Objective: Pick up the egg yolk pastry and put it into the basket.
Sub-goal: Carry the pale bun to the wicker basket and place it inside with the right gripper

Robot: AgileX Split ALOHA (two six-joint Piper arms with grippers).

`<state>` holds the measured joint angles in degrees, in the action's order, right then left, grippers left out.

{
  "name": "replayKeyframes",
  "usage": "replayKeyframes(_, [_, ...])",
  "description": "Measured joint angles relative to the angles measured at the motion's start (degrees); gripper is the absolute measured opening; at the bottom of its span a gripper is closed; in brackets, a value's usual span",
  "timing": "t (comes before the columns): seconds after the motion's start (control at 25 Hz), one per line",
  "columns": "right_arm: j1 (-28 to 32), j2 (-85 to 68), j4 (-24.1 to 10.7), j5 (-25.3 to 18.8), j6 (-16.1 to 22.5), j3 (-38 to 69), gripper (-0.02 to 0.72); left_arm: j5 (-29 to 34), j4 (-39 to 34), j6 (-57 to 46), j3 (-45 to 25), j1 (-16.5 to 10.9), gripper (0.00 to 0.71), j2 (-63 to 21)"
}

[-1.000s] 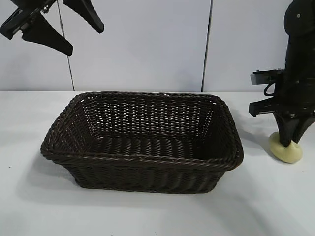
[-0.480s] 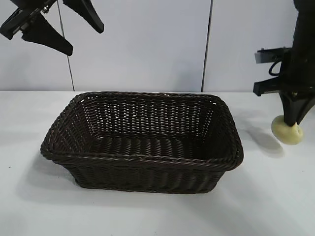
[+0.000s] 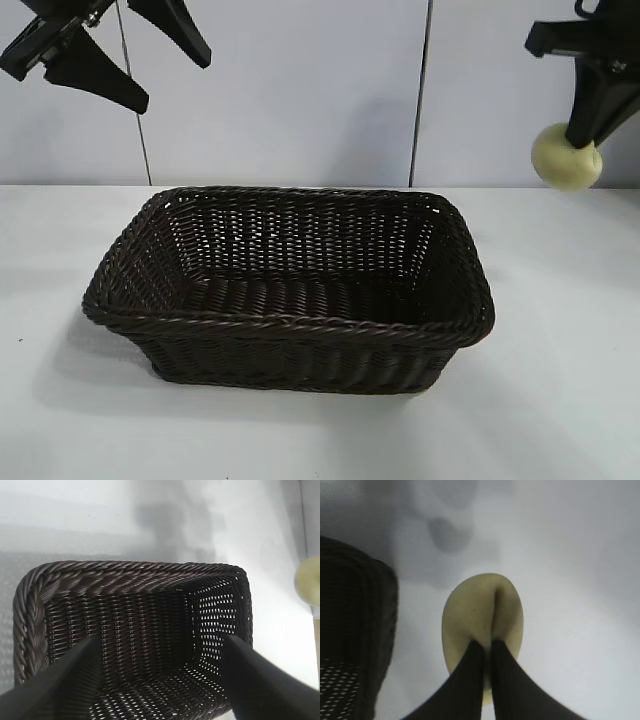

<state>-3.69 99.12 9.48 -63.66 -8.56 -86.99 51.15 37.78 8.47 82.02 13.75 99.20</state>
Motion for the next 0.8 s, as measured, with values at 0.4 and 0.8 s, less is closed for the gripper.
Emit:
replayKeyframes(0.4, [-6.43, -0.55, 6.25, 0.42, -2.68, 0.0, 0.024, 0.0, -0.17, 0.0, 0.0, 0.0, 0.497, 0.0])
replayKeyframes(0.8, [-19.3, 2.79, 6.57, 3.43, -1.55, 0.0, 0.024, 0.0, -0.17, 0.0, 0.0, 0.0, 0.497, 0.0])
